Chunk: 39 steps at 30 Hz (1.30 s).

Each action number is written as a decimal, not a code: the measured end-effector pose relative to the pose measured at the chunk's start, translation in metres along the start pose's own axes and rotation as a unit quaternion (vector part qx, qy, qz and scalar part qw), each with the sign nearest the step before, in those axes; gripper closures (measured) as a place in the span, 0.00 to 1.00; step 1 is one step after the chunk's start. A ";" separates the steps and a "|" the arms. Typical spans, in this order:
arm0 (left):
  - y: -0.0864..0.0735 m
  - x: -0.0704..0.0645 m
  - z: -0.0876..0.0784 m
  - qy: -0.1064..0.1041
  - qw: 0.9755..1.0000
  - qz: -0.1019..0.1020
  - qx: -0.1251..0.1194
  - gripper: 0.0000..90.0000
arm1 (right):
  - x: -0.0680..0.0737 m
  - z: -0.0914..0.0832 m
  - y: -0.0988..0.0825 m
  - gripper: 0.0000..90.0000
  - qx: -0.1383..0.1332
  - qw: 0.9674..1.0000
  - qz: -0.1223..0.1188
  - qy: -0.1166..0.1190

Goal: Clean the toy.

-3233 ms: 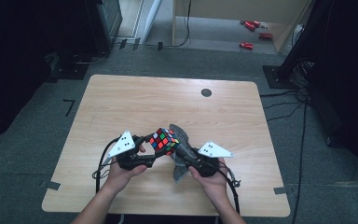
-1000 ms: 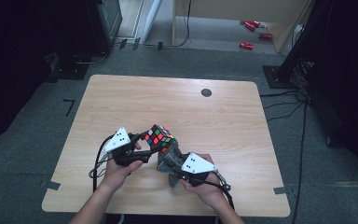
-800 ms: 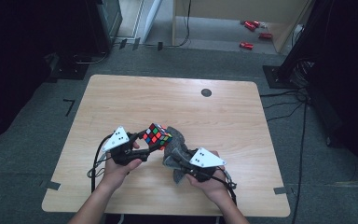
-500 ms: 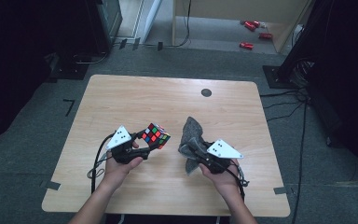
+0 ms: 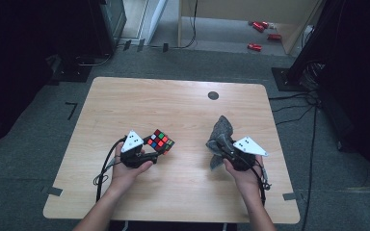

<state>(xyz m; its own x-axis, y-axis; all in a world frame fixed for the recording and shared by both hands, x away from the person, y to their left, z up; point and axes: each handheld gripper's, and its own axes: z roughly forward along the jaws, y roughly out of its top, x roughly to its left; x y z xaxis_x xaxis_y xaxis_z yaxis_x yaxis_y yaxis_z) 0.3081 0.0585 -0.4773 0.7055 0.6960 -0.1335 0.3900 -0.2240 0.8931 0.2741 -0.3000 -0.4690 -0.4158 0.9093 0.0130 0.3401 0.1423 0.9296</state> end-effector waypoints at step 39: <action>-0.007 0.002 0.023 0.047 0.996 0.026 0.078 0.39 | -0.015 0.033 -0.038 0.68 0.096 0.995 0.014 -0.022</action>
<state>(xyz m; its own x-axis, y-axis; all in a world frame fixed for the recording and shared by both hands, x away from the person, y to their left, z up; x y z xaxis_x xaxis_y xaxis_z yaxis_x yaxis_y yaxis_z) 0.3206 0.0456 -0.4939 0.6718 0.7396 -0.0414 0.4464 -0.3596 0.8194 0.2958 -0.3061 -0.5166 -0.3676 0.9298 0.0176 0.5082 0.1849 0.8412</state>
